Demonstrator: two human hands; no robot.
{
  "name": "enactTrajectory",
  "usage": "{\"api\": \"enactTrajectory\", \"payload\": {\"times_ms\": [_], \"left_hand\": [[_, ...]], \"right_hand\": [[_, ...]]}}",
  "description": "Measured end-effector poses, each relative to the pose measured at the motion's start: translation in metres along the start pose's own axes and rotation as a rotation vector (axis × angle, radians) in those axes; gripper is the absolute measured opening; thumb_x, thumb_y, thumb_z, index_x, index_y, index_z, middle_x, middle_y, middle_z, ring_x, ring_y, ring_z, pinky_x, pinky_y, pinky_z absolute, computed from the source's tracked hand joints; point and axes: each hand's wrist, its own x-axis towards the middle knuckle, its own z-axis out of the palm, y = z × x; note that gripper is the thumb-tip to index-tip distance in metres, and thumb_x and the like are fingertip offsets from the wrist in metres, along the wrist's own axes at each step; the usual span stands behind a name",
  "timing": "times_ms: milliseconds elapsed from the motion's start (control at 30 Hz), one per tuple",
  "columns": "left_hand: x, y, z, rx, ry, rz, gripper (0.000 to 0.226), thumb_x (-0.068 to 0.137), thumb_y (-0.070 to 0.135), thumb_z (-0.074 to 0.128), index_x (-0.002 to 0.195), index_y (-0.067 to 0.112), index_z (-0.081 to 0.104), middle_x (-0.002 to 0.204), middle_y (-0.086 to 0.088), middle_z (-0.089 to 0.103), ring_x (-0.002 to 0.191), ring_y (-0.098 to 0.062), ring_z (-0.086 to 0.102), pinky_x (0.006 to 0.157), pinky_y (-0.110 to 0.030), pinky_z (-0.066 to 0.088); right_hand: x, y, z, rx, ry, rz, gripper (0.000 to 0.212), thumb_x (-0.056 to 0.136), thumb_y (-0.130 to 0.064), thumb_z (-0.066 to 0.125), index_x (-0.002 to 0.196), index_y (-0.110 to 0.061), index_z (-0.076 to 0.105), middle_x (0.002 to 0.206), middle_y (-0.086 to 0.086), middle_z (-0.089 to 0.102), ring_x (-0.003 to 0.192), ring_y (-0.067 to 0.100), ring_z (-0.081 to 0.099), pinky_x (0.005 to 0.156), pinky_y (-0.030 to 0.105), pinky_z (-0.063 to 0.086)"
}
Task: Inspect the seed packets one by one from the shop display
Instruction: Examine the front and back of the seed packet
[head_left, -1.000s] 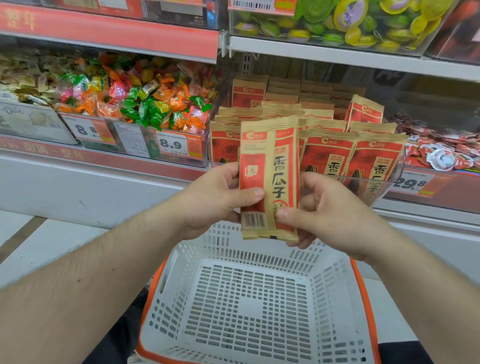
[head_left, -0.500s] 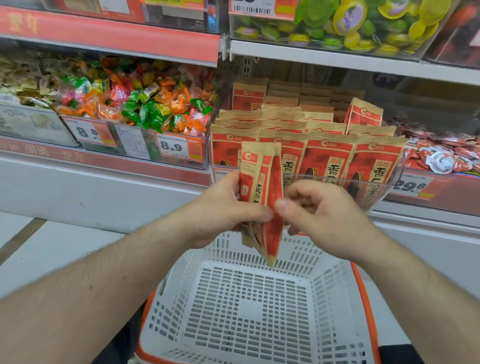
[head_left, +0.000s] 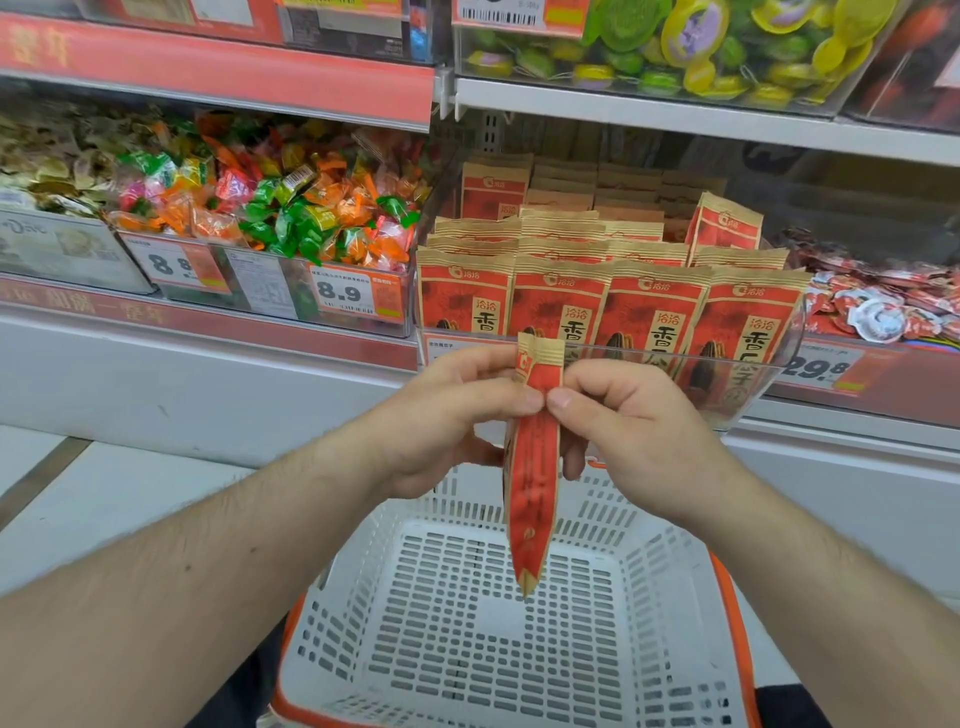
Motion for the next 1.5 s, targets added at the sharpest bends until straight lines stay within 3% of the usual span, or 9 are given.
{"api": "enactTrajectory", "payload": {"times_ms": [100,267,467,633,700,767,867,1000,1500], "left_hand": [[0.0,-0.002,-0.002,-0.06,-0.065,-0.015,0.038,0.064,0.025,0.068,0.101,0.016,0.071,0.086,-0.014,0.069,0.08,-0.024,0.069,0.067,-0.039,0.055],[0.002,-0.005,-0.003,-0.086,-0.072,-0.022,0.04,0.062,0.027,0.067,0.1,0.012,0.069,0.085,-0.017,0.068,0.077,-0.026,0.068,0.064,-0.037,0.054],[0.002,-0.003,-0.002,-0.093,0.006,-0.036,0.025,0.072,0.016,0.057,0.093,0.014,0.071,0.082,-0.013,0.068,0.077,-0.024,0.068,0.063,-0.039,0.056],[0.004,0.001,-0.007,-0.154,0.152,-0.041,0.023,0.075,0.015,0.061,0.096,0.01,0.069,0.087,-0.009,0.069,0.093,-0.027,0.065,0.061,-0.043,0.059],[0.004,0.002,-0.007,-0.173,0.186,-0.021,0.011,0.084,0.012,0.06,0.092,0.011,0.068,0.084,-0.005,0.068,0.1,-0.03,0.062,0.06,-0.043,0.059],[0.005,0.003,-0.007,-0.19,0.214,-0.009,0.015,0.091,0.01,0.055,0.086,0.013,0.068,0.081,-0.005,0.066,0.099,-0.031,0.06,0.062,-0.044,0.059],[0.005,0.003,-0.006,-0.194,0.225,-0.001,0.034,0.094,0.009,0.052,0.069,0.019,0.073,0.08,-0.002,0.066,0.086,-0.023,0.064,0.065,-0.046,0.058],[0.006,0.0,-0.007,-0.198,0.211,-0.042,0.03,0.094,0.013,0.053,0.07,0.018,0.07,0.079,0.001,0.067,0.067,-0.014,0.064,0.062,-0.043,0.056],[0.007,-0.002,-0.007,-0.196,0.23,-0.072,0.021,0.094,0.014,0.054,0.077,0.016,0.067,0.083,-0.001,0.067,0.069,-0.015,0.064,0.058,-0.041,0.056]], "right_hand": [[0.0,-0.003,0.0,0.115,-0.032,0.015,0.026,0.097,-0.006,0.054,0.077,0.01,0.061,0.065,0.016,0.064,0.05,0.015,0.056,0.053,0.028,0.048],[0.0,-0.003,0.0,0.152,-0.051,0.037,0.026,0.098,-0.002,0.052,0.077,0.011,0.06,0.063,0.012,0.064,0.048,0.013,0.056,0.051,0.027,0.048],[-0.001,-0.003,-0.001,0.017,-0.036,0.025,0.03,0.1,-0.011,0.052,0.073,-0.002,0.063,0.064,0.009,0.065,0.053,0.019,0.058,0.057,0.032,0.05],[-0.004,-0.008,-0.014,-0.185,-0.342,0.195,0.038,0.088,-0.033,0.068,0.07,-0.001,0.067,0.062,0.006,0.067,0.058,0.022,0.064,0.063,0.04,0.055],[-0.006,-0.01,-0.015,-0.297,-0.468,0.257,0.028,0.086,-0.03,0.075,0.07,-0.006,0.072,0.065,0.005,0.071,0.063,0.024,0.069,0.068,0.044,0.058],[-0.008,-0.01,-0.012,-0.352,-0.516,0.293,0.019,0.086,-0.024,0.074,0.076,-0.008,0.075,0.072,0.006,0.074,0.068,0.023,0.072,0.071,0.042,0.061],[-0.008,-0.012,-0.009,-0.381,-0.538,0.305,0.016,0.091,-0.017,0.068,0.078,-0.013,0.076,0.075,0.001,0.075,0.067,0.015,0.071,0.07,0.032,0.059],[-0.009,-0.013,-0.011,-0.339,-0.598,0.302,0.025,0.096,-0.011,0.062,0.074,-0.017,0.072,0.075,0.0,0.073,0.065,0.011,0.069,0.068,0.024,0.052],[-0.008,-0.007,-0.01,-0.282,-0.569,0.305,0.016,0.093,-0.012,0.066,0.079,-0.015,0.074,0.076,0.001,0.074,0.068,0.017,0.07,0.07,0.028,0.058]]}}
